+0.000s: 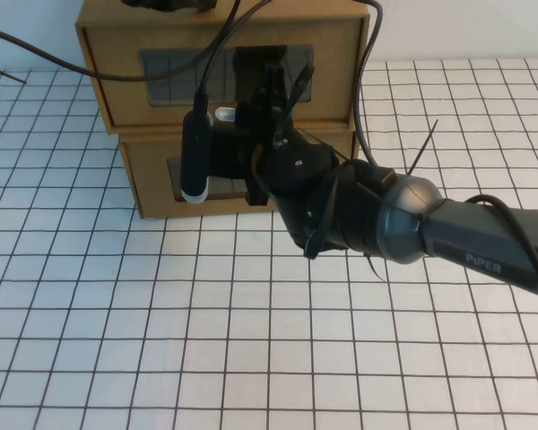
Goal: Open the shoe box
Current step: 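Pull the top drawer of the cardboard box fully open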
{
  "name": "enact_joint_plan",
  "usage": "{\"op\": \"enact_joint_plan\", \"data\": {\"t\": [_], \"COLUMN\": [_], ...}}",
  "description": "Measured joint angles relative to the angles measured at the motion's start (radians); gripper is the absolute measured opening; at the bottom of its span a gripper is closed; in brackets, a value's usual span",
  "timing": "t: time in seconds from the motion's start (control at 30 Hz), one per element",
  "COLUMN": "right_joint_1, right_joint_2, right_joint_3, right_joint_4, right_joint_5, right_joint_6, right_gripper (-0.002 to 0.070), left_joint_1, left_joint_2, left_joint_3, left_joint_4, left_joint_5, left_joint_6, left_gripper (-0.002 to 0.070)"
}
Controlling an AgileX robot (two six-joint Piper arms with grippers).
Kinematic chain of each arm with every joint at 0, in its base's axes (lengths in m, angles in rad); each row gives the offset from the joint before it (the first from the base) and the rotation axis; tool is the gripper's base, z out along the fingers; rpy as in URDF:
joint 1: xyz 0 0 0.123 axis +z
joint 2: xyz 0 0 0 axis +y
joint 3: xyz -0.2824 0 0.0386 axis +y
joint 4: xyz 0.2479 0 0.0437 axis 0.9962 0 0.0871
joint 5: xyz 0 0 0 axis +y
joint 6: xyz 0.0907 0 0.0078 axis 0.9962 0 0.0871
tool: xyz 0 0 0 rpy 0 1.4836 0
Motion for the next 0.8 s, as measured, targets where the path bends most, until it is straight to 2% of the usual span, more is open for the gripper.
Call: {"op": "enact_joint_plan", "data": {"t": [0.2,0.4,0.8], "right_joint_1": [0.002,0.004,0.061], "right_joint_2": [0.000,0.005,-0.002], "right_joint_3": [0.000,0.000,0.010], "right_joint_4": [0.000,0.004,0.026], "right_joint_5": [0.006,0.008,0.125], "right_joint_6": [-0.040,-0.051,-0.095], "right_gripper": [0.0104,0.0018,0.0006], "left_joint_1": [0.000,0.000,0.000], "left_joint_2": [-0.002,-0.002,-0.004], "left_joint_3": [0.000,-0.002,-0.003], "left_joint_4": [0.000,0.000,-0.004], "left_joint_5": [0.015,0.022,0.039], "left_joint_6": [0.000,0.000,-0.034], "left_gripper": [-0.0002,-0.0002,-0.0002]}}
